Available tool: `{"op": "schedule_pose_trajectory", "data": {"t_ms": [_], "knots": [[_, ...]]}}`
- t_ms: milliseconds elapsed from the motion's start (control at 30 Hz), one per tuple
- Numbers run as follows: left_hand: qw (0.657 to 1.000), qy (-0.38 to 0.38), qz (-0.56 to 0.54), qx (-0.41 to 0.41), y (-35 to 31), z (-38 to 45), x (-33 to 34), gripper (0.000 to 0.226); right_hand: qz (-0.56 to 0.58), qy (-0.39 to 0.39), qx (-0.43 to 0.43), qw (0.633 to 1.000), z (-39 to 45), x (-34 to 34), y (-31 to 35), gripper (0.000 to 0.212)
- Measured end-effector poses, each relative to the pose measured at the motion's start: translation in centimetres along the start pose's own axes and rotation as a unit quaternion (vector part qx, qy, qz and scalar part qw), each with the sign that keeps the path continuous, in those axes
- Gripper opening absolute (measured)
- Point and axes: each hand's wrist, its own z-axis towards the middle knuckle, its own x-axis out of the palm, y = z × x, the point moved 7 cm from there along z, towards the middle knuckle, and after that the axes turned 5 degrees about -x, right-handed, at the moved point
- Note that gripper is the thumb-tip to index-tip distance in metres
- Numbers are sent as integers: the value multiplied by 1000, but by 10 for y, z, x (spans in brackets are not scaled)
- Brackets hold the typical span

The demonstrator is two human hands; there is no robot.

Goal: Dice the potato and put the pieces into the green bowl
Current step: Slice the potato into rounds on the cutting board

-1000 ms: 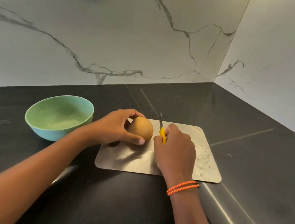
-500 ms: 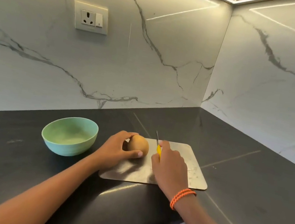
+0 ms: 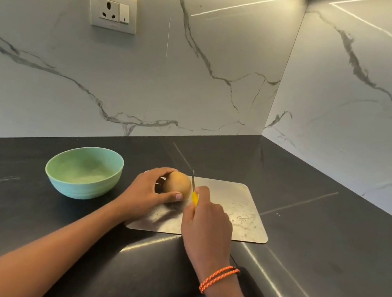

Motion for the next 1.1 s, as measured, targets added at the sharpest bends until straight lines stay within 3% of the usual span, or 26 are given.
{"op": "schedule_pose_trajectory", "data": {"t_ms": [333,533,767,1100], "knots": [[1000,3,-17,7,6,5,2,62,-6,16,-12,1000,2,3,-1,37],[1000,8,-20,-4,8,6,1,57,-30,82,-15,996,0,10,0,32],[1000,14,-21,-14,9,4,2,67,-26,28,33,999,-2,2,-4,35],[1000,11,-14,-15,7,6,2,65,-4,6,-7,1000,-3,0,6,40]]}}
